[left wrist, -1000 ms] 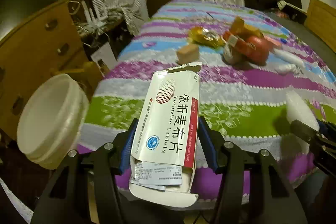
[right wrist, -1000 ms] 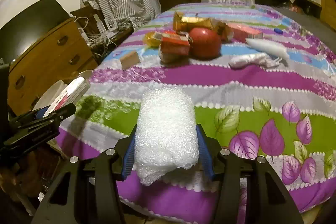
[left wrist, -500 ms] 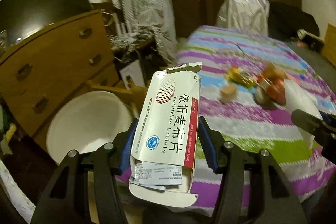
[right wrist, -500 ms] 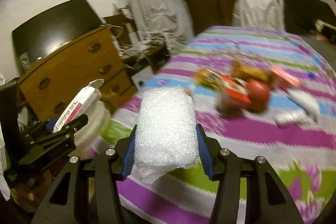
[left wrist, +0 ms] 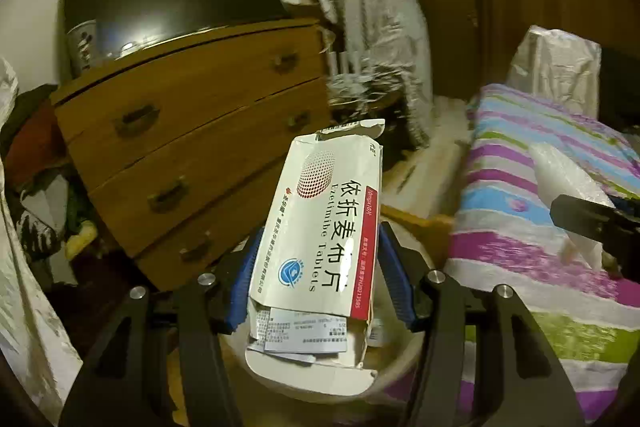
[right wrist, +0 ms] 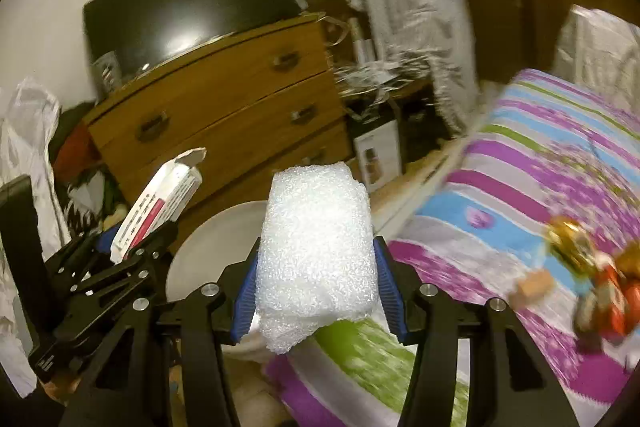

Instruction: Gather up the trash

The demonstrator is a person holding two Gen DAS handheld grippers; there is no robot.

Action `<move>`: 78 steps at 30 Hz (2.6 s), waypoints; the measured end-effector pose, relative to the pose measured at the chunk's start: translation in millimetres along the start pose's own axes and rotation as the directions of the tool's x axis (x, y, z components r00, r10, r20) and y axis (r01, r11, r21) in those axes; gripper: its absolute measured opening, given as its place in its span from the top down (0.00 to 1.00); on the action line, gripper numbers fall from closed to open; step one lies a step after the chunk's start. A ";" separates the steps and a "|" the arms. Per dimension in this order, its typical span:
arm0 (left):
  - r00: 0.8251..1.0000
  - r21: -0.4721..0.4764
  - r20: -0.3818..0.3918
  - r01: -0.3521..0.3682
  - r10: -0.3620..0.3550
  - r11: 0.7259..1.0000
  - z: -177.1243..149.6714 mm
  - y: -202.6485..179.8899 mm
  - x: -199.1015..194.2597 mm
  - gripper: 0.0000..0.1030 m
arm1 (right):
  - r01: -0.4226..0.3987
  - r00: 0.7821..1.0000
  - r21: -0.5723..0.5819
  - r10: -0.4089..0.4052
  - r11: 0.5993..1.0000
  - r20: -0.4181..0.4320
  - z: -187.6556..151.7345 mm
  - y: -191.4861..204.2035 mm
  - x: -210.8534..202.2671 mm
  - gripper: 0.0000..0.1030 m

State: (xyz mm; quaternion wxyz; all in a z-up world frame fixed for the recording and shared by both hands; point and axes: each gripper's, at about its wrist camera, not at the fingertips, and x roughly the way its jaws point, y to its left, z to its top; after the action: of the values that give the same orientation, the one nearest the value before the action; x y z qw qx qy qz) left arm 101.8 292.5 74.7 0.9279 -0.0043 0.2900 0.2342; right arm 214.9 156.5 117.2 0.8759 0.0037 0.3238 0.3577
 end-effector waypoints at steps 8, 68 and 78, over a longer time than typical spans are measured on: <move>0.997 -0.020 -0.068 -0.043 0.041 0.999 -4.4 38.2 37.2 0.47 | -0.047 0.994 -0.067 0.040 0.997 -0.098 29.7 46.5 73.8 0.48; 0.998 -0.078 -0.007 0.069 -0.070 0.995 -31.6 -48.8 -1.8 0.09 | 0.245 0.963 0.193 -0.262 0.950 0.066 -63.6 -132.8 -18.2 0.23; 0.967 0.112 -0.152 0.221 -0.203 0.969 -83.1 -154.3 6.1 0.07 | 0.441 0.893 0.167 -0.450 0.882 0.017 -120.7 -292.9 -111.7 0.10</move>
State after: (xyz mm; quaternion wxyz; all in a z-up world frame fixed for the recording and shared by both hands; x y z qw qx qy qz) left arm 129.0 145.9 -17.4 0.9235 0.0078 0.3662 0.1136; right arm 269.2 -158.9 15.1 0.9402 0.0087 0.3189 0.1196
